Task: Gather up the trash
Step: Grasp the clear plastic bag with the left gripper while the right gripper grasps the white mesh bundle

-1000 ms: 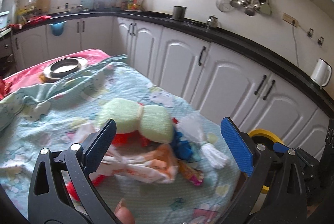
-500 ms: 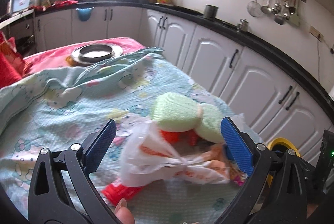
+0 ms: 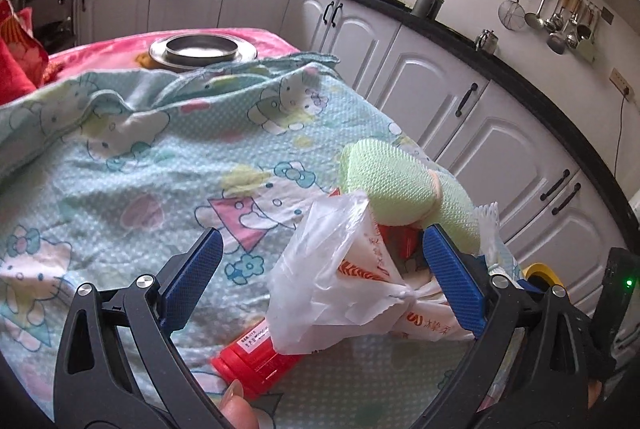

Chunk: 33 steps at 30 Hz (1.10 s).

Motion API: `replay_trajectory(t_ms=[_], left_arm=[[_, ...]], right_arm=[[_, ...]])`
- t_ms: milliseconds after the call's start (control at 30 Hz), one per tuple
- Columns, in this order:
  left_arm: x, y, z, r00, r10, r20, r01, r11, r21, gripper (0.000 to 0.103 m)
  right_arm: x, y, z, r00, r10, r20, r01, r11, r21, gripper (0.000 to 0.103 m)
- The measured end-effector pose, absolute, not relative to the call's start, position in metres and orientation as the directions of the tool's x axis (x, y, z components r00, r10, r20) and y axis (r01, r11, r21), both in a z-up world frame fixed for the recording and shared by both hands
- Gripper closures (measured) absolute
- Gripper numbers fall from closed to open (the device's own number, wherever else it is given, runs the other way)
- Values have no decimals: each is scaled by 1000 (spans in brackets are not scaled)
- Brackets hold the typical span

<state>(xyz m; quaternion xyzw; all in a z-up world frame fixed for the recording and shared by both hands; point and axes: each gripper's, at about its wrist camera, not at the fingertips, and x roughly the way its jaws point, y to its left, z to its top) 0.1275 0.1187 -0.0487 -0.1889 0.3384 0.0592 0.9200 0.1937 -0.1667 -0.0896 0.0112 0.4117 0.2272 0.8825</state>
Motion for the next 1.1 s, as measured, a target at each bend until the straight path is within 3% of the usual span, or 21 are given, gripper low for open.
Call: replay_trajectory(t_ms=[100, 167, 200, 300, 467, 633, 867, 1100], left_arm=[[128, 118, -53, 758, -28, -652, -236, 919, -315, 11], [128, 117, -55, 755, -39, -654, -231, 918, -322, 12], [128, 117, -55, 754, -47, -655, -226, 918, -326, 15], [128, 116, -56, 749, -62, -659, -216, 918, -333, 26], [126, 112, -54, 743, -67, -666, -204, 925, -321, 50], [123, 110, -52, 739, -82, -669, -187, 928, -321, 60], [118, 108, -44, 741, -100, -664, -165, 931, -325, 70], [108, 102, -29, 756, -117, -645, -130, 938, -322, 73]], right_arm=[[195, -167, -94, 545, 413, -730, -387, 896, 218, 46], [196, -168, -98, 531, 413, -740, -386, 895, 223, 60], [196, -168, -100, 525, 412, -745, -387, 895, 223, 68], [193, -169, -102, 526, 407, -747, -384, 897, 218, 75], [189, -177, -101, 533, 415, -737, -376, 897, 233, 77], [186, -181, -100, 535, 421, -732, -371, 896, 245, 77], [180, -190, -93, 554, 429, -714, -367, 895, 254, 78], [173, -200, -84, 573, 441, -691, -368, 892, 264, 78]])
